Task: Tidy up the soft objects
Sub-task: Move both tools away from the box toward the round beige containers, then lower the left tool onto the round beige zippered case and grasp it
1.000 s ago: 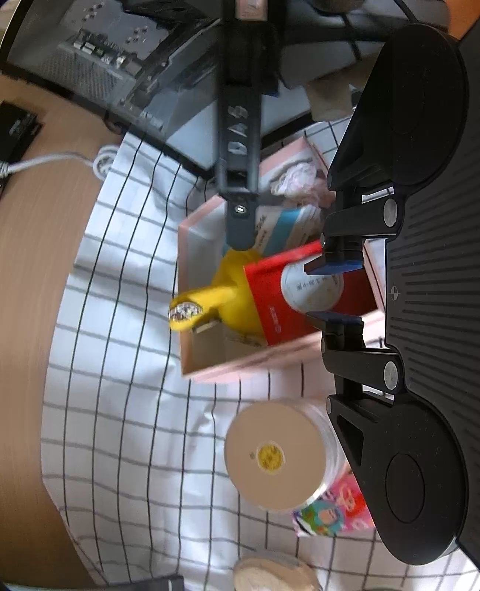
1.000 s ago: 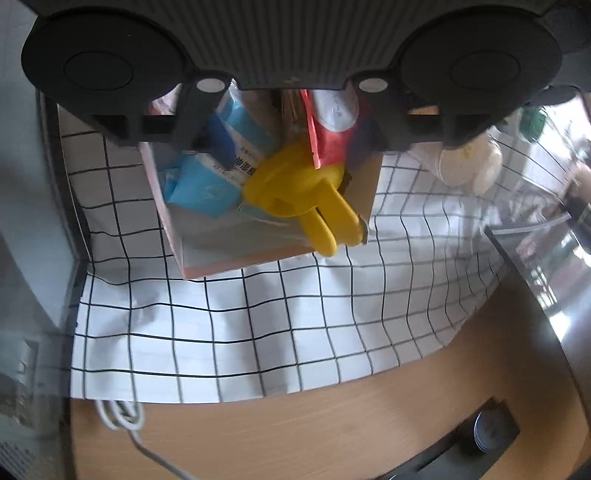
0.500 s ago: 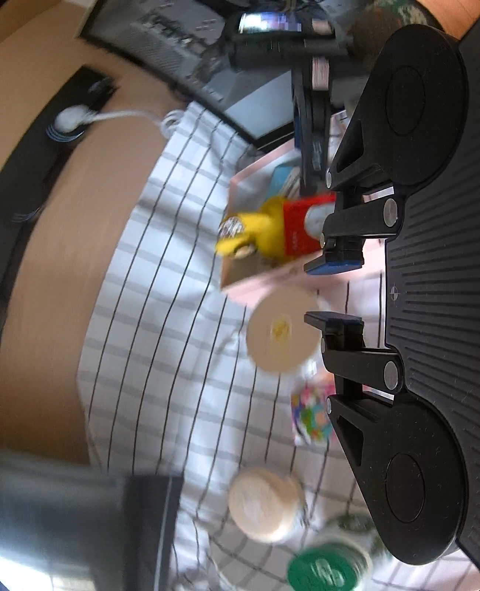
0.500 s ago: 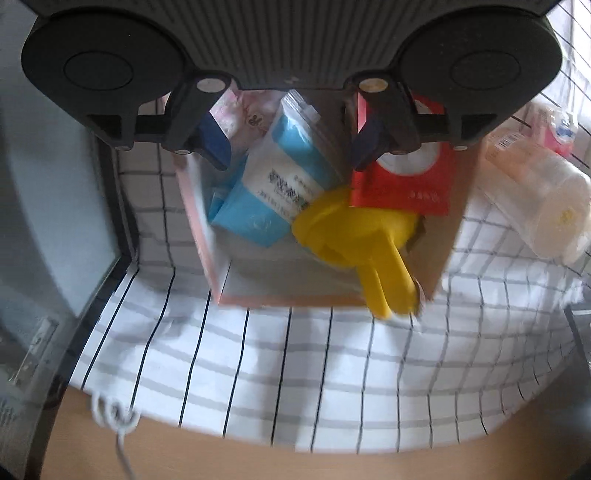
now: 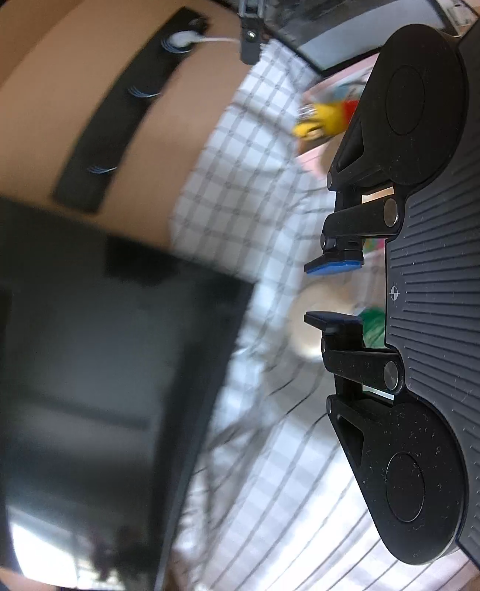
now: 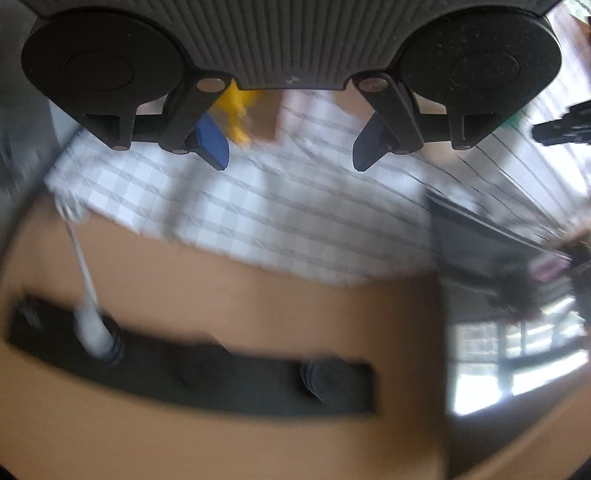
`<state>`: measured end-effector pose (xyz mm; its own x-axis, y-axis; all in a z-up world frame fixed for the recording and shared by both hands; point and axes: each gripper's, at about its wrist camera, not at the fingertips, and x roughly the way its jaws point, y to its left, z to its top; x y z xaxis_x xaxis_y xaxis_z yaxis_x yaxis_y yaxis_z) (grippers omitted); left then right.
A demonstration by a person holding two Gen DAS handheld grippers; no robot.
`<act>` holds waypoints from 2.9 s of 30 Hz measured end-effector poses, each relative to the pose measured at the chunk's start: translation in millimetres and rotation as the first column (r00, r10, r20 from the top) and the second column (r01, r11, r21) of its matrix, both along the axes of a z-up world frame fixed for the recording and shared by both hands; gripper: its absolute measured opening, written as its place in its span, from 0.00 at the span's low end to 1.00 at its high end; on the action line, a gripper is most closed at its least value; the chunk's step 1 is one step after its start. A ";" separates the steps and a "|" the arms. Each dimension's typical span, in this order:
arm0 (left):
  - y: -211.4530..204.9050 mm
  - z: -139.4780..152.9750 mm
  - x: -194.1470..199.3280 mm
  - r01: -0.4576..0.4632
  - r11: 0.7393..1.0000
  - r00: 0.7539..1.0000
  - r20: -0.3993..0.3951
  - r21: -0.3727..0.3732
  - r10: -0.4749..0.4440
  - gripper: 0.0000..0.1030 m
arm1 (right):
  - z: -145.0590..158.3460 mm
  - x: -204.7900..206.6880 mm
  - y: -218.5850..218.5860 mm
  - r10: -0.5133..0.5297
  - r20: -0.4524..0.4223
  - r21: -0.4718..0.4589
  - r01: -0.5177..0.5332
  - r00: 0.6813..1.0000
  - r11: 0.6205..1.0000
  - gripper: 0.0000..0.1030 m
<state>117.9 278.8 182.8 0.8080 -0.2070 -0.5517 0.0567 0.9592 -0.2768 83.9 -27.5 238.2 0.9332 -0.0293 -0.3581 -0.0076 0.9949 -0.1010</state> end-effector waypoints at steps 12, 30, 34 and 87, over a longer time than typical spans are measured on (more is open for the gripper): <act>79.0 35.6 61.1 0.150 0.985 0.982 -0.100 -0.084 -0.158 0.23 | 71.3 52.5 87.3 0.152 -0.076 0.084 -0.146 0.985 0.986 0.79; 97.8 -111.6 175.9 0.127 0.937 0.905 -0.349 -0.325 -0.244 0.23 | -86.1 189.8 106.1 0.143 -0.446 0.069 -0.126 0.884 0.990 0.20; 95.4 -139.4 196.2 0.121 0.908 0.873 -0.392 -0.401 -0.289 0.23 | -115.1 209.3 109.4 0.144 -0.510 0.101 -0.108 0.848 0.989 0.20; 43.0 -130.2 211.8 0.359 0.821 0.788 -0.327 -0.444 -0.522 0.52 | -168.4 229.4 104.6 0.127 -0.607 0.086 -0.095 0.784 0.992 0.13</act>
